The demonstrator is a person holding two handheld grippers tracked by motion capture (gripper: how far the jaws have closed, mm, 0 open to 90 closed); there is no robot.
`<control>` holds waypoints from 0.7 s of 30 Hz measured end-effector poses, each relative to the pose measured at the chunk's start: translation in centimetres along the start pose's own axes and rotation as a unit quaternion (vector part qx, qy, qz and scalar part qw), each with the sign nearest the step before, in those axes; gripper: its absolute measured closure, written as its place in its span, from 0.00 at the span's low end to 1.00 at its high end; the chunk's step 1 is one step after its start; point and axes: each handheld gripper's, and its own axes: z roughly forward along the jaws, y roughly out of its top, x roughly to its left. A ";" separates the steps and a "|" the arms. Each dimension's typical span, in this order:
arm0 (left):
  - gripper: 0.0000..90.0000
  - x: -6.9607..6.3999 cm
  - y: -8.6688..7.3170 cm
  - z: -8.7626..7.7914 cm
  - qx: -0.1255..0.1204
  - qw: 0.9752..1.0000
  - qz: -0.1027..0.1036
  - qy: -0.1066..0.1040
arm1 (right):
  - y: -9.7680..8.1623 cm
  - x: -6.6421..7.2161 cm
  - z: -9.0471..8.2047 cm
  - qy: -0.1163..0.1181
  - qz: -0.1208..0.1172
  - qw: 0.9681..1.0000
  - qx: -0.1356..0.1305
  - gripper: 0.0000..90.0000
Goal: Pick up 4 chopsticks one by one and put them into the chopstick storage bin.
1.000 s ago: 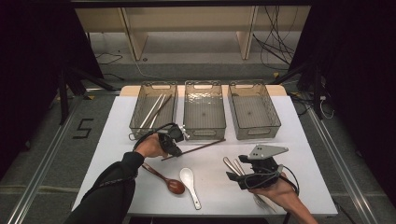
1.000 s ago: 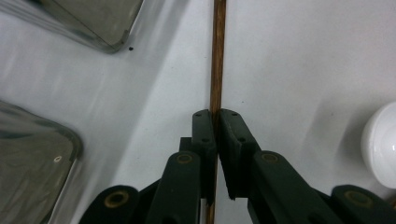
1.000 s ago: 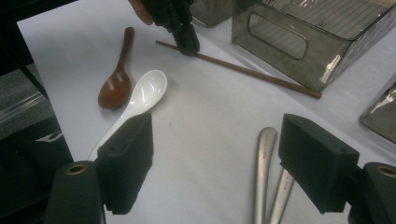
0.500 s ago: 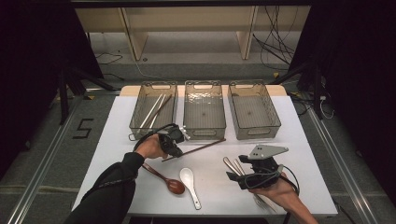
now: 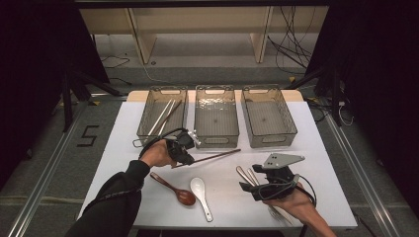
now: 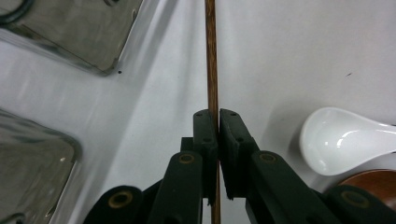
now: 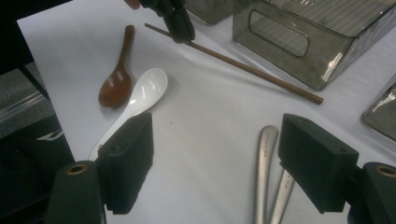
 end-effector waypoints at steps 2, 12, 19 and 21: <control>0.95 -0.2 0.1 -0.5 -0.001 1.000 -0.003 -0.001 | 0.0 0.0 0.0 0.000 0.001 1.000 0.001 0.31; 0.95 -0.9 0.7 -2.6 -0.016 1.000 -0.012 -0.003 | 0.0 0.0 0.1 0.001 0.002 1.000 0.002 0.31; 0.95 -1.4 0.5 -3.3 -0.018 1.000 -0.012 -0.003 | 0.0 0.0 0.1 0.002 0.002 1.000 0.003 0.31; 0.95 -1.4 0.5 -3.8 -0.016 1.000 -0.006 -0.003 | 0.0 0.0 0.1 0.002 0.002 1.000 0.004 0.31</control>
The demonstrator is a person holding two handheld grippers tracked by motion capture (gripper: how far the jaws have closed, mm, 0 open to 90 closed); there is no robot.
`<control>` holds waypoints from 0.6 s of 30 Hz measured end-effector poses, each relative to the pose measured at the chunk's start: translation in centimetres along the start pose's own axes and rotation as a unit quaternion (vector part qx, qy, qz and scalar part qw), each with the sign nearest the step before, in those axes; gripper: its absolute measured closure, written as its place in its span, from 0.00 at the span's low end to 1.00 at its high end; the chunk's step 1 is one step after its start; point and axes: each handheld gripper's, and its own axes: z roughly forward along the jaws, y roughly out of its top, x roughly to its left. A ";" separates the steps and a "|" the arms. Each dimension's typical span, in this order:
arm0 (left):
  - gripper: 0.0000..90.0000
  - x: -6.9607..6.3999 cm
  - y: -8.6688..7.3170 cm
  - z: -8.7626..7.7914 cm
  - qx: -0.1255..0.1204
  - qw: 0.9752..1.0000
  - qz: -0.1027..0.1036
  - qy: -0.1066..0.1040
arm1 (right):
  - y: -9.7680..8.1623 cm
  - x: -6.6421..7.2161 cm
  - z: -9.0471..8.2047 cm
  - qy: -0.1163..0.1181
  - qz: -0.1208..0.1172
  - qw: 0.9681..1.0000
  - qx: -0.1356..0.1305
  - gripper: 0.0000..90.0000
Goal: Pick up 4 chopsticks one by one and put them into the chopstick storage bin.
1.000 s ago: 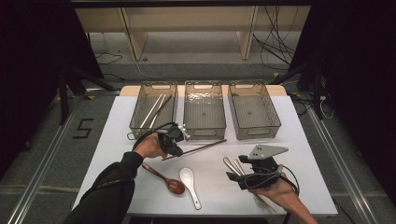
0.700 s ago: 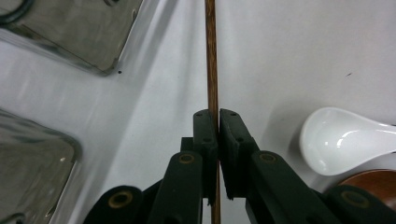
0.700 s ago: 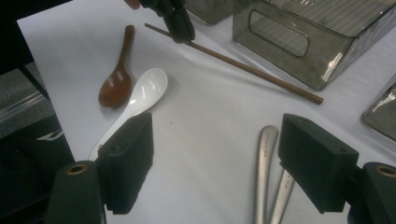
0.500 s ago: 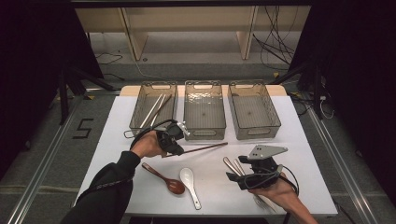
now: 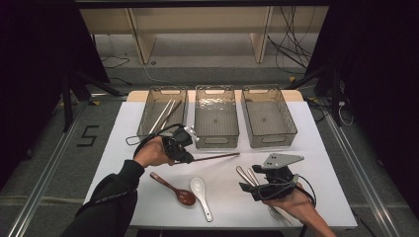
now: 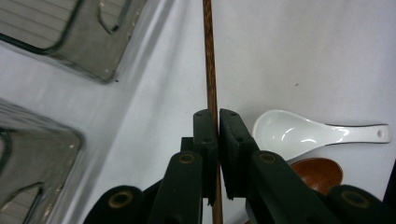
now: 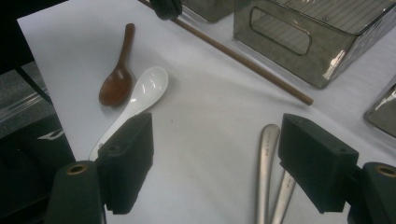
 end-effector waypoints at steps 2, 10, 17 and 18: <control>0.95 -0.2 0.0 -0.5 -0.003 1.000 0.004 0.005 | 0.0 0.0 0.0 0.000 -0.001 1.000 0.000 0.31; 0.95 -0.7 -0.2 -2.9 -0.029 1.000 0.006 0.005 | 0.0 0.0 0.2 0.001 0.001 1.000 0.004 0.31; 0.95 0.6 -1.0 -6.1 -0.062 0.997 -0.013 0.035 | 0.0 0.1 0.3 0.002 0.000 1.000 0.005 0.31; 0.95 0.9 -1.1 -6.6 -0.065 0.997 -0.018 0.035 | 0.0 0.1 0.3 0.002 0.001 1.000 0.004 0.31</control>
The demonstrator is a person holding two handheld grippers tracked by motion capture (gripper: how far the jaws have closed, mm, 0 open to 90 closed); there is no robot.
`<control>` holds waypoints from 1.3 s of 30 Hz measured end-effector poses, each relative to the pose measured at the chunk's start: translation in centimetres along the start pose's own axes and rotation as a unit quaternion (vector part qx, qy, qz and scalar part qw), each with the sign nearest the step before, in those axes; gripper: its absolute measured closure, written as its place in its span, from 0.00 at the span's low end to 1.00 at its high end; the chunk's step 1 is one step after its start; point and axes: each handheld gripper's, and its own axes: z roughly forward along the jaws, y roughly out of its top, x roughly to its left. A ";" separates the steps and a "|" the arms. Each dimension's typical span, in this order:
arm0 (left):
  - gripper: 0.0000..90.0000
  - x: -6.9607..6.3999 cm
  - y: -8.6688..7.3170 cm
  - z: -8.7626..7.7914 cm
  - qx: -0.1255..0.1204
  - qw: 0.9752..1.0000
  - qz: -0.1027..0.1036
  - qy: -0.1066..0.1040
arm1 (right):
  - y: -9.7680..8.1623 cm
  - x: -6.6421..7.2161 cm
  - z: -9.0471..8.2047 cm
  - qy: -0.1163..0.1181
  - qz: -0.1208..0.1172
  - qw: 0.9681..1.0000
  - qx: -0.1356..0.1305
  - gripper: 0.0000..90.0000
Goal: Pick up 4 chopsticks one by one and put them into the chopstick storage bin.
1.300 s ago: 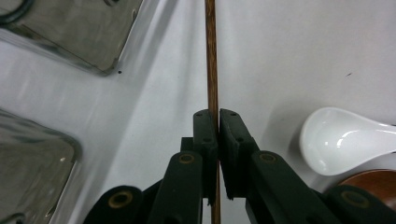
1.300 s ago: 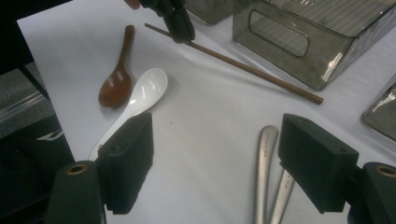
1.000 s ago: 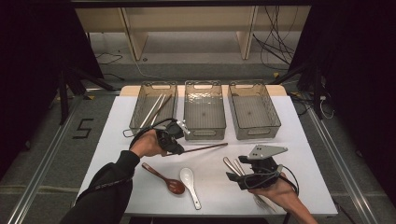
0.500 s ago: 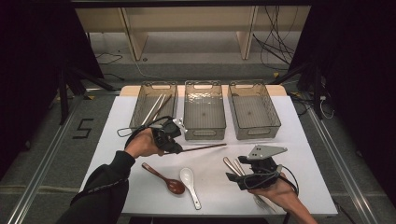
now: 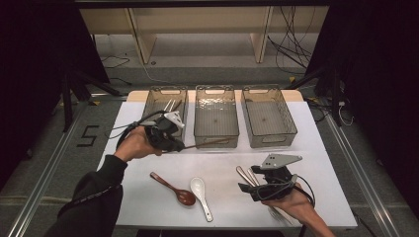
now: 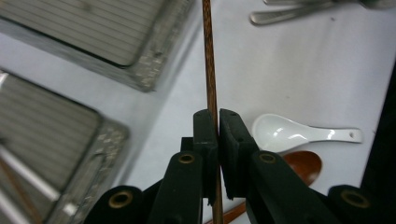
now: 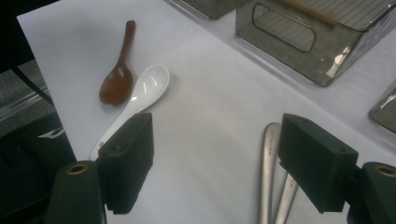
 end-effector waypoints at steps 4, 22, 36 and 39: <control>0.95 2.0 -0.3 -1.8 -0.019 0.999 -0.026 0.032 | 0.0 0.0 0.0 0.000 -0.001 1.000 0.001 0.31; 0.95 11.3 -2.2 -1.8 -0.068 0.969 -0.200 0.130 | 0.0 0.0 0.0 0.001 0.000 1.000 0.000 0.31; 0.95 13.4 -3.7 -0.3 -0.066 0.953 -0.254 0.152 | 0.0 0.1 0.0 0.003 -0.002 1.000 0.000 0.31; 0.95 13.4 -3.8 -0.1 -0.062 0.953 -0.254 0.154 | 0.0 0.1 0.0 0.002 -0.002 1.000 0.000 0.31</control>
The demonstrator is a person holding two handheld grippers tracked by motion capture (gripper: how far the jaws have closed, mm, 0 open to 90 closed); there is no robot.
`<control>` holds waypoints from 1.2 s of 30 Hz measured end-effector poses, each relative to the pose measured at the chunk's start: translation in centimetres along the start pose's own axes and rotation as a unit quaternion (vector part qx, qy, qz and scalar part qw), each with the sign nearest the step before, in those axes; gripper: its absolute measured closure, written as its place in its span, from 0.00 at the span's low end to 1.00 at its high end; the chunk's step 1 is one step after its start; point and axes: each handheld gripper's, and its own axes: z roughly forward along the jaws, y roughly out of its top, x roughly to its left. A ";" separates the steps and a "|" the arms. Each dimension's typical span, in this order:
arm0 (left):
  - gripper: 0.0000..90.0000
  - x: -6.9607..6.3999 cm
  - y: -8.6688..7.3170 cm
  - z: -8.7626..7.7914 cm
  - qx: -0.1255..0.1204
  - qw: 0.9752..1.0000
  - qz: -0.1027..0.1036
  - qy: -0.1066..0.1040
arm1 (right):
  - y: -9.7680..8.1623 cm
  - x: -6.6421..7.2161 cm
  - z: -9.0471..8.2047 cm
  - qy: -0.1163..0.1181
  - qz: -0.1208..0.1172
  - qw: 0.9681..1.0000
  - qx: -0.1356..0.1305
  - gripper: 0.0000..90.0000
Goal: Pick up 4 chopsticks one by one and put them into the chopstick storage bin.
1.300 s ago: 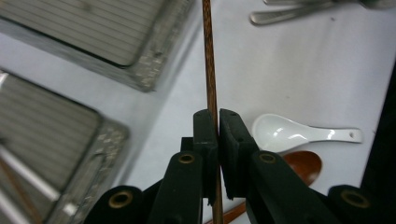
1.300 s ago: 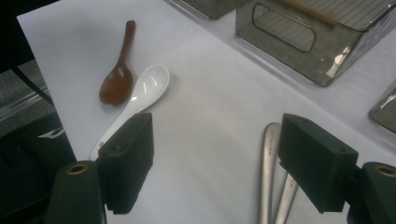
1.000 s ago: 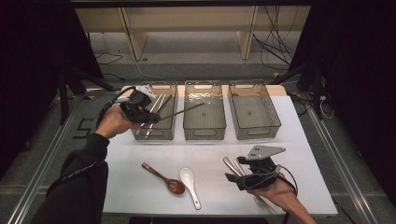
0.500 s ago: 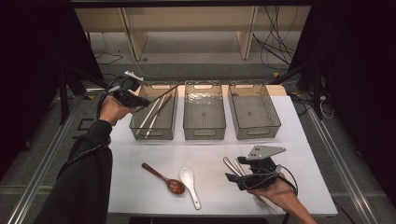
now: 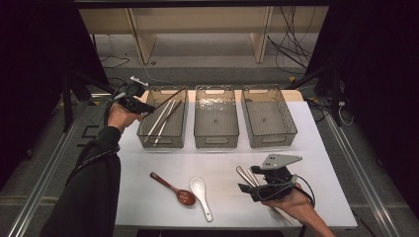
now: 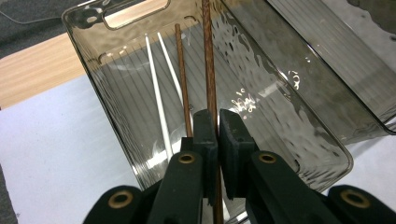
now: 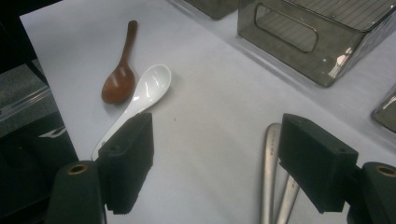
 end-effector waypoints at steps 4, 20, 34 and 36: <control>0.95 0.1 -0.1 0.5 0.004 1.000 -0.008 0.007 | 0.0 0.0 0.1 0.001 -0.001 1.000 0.001 0.31; 0.94 -0.2 -0.6 2.5 0.014 0.999 -0.021 0.028 | 0.0 0.0 0.0 0.001 0.000 1.000 0.000 0.31; 0.56 -2.6 0.0 1.3 -0.018 1.000 -0.006 -0.010 | 0.0 0.0 -0.1 0.000 0.001 1.000 -0.001 0.31; 0.52 -3.4 0.0 0.8 -0.022 0.999 0.007 -0.022 | 0.0 0.0 -0.1 -0.001 0.001 1.000 -0.001 0.31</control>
